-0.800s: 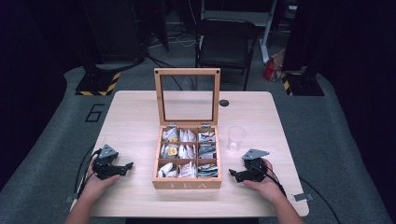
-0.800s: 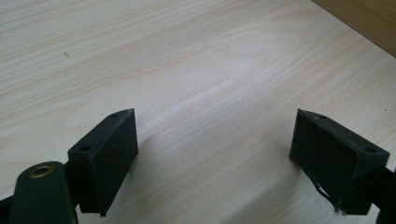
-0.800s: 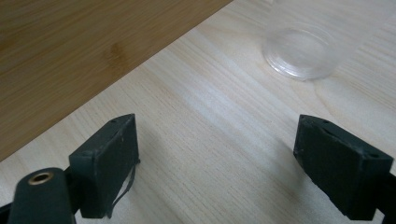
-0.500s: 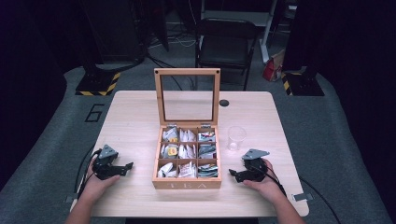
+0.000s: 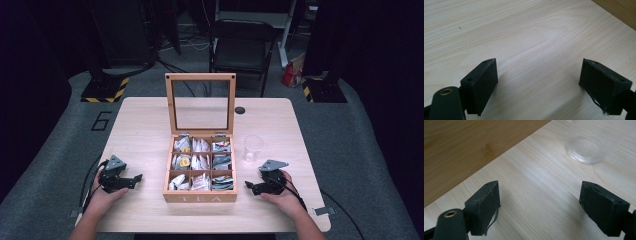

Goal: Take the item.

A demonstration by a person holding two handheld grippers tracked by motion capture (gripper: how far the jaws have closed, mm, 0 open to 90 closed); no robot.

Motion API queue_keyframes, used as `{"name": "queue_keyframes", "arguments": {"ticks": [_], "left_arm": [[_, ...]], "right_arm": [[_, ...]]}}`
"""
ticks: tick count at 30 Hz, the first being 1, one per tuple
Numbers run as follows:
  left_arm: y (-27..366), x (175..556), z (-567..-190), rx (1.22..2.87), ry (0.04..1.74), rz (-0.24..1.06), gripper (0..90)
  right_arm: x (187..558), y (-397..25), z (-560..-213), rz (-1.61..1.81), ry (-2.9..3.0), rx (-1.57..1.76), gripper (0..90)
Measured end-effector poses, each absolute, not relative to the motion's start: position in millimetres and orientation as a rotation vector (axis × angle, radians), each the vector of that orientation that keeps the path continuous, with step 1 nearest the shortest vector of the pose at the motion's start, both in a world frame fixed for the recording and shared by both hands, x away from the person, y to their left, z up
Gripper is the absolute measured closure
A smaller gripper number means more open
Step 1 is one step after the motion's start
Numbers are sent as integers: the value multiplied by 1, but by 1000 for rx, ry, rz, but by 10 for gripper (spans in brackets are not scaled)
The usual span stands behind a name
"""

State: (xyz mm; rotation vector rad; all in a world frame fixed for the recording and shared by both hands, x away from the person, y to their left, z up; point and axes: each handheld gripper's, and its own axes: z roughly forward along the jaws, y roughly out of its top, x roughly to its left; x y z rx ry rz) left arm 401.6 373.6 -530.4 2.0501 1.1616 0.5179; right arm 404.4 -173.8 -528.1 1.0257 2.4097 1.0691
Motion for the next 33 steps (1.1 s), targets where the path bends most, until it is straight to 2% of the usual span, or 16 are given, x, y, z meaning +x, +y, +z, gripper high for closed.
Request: {"name": "queue_keyframes", "arguments": {"ticks": [11,14,18,33], "left_arm": [[374,402,-530,2050,1162,518,147],[374,402,-530,2051,1161,518,147],[373,401,-530,2050,1163,519,147],[374,401,-530,2054,1157,522,147]], "right_arm": [[404,-174,-528,1071,2413,1025,174],[404,-174,-527,1070,2410,1026,222],[403,-173,-524,1064,2423,1036,339],[397,-170,-494,1095,2458,1031,399]]}}
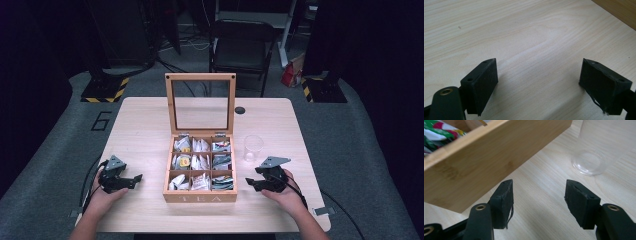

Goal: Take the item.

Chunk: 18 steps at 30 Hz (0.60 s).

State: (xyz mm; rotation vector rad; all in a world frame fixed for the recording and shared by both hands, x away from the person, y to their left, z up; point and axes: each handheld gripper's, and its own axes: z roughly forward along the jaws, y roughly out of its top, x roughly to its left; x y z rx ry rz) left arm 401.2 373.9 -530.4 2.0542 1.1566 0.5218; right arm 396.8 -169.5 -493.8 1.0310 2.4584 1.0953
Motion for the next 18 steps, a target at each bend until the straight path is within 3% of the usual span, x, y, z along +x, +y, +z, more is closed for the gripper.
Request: {"name": "queue_keyframes", "arguments": {"ticks": [18], "left_arm": [[373,401,-531,2040,1161,522,147]], "right_arm": [[391,-168,-463,1146,2422,1005,447]]}}
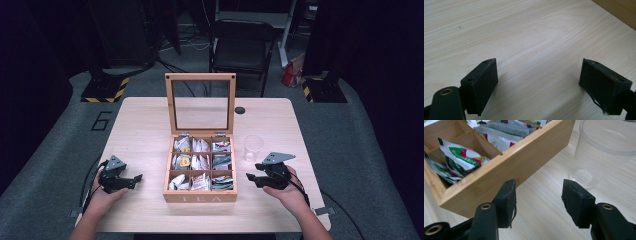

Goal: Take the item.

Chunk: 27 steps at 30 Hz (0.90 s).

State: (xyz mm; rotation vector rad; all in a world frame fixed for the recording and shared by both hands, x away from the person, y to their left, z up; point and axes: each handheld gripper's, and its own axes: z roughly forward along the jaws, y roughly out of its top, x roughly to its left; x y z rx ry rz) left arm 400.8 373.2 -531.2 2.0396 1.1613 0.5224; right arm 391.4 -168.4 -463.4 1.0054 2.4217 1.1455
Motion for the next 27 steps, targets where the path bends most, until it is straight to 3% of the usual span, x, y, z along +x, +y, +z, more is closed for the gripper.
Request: {"name": "queue_keyframes", "arguments": {"ticks": [27], "left_arm": [[373,400,-530,2050,1164,516,147]], "right_arm": [[402,-151,-426,1211,2421,919,418]]}}
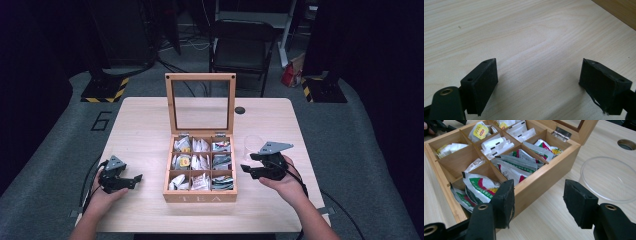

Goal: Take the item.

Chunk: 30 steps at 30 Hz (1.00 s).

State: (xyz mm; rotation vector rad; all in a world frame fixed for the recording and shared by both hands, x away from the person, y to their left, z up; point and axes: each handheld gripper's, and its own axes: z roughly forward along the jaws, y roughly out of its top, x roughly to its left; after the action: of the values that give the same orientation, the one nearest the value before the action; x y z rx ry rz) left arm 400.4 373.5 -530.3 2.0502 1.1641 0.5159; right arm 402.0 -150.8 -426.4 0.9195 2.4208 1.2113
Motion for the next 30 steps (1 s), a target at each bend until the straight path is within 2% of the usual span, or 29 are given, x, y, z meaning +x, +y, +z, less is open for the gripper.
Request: {"name": "queue_keyframes", "arguments": {"ticks": [30], "left_arm": [[373,400,-531,2047,1164,518,147]], "right_arm": [[420,-110,-402,1257,2461,818,427]]}}
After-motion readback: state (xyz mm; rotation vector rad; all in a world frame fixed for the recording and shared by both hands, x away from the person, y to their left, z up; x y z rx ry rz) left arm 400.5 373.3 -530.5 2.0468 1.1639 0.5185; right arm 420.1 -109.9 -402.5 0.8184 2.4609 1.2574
